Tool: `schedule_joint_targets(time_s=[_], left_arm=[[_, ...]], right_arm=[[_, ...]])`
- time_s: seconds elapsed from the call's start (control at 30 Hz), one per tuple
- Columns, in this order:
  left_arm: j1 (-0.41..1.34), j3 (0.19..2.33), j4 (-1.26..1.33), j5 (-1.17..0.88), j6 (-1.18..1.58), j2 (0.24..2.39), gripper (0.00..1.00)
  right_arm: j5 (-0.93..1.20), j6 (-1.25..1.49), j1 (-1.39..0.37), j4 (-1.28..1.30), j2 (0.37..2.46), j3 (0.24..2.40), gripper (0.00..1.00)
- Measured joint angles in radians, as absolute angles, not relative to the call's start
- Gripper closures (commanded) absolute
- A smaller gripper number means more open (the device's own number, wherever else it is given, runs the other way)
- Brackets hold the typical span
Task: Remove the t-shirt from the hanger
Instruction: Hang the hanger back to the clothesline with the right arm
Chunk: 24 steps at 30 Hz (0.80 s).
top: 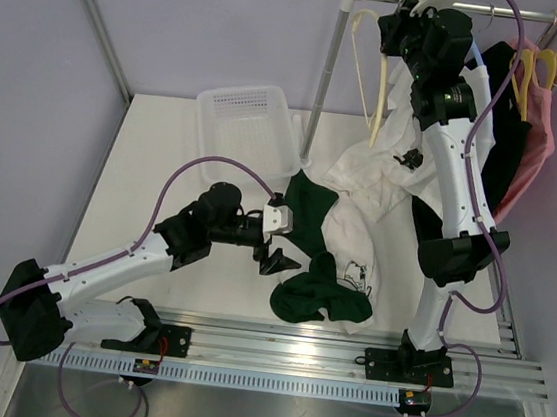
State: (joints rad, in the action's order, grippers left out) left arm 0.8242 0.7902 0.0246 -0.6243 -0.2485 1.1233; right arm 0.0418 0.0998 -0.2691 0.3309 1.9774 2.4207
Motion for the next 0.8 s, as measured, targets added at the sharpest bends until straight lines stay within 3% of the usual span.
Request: schedule_joint_targets(time_s=[0.4,0.8], left_arm=[[0.824,0.806,0.024,-0.592,-0.242,1.142,0.01],[0.824,0.838,0.008,-0.568,-0.255,1.203,0.01]], right_arm=[[0.081,0.128,-0.266,0.327,1.979,2.416,0.97],[0.062,0.13,-0.266,0.318,1.95,2.349,0.66]])
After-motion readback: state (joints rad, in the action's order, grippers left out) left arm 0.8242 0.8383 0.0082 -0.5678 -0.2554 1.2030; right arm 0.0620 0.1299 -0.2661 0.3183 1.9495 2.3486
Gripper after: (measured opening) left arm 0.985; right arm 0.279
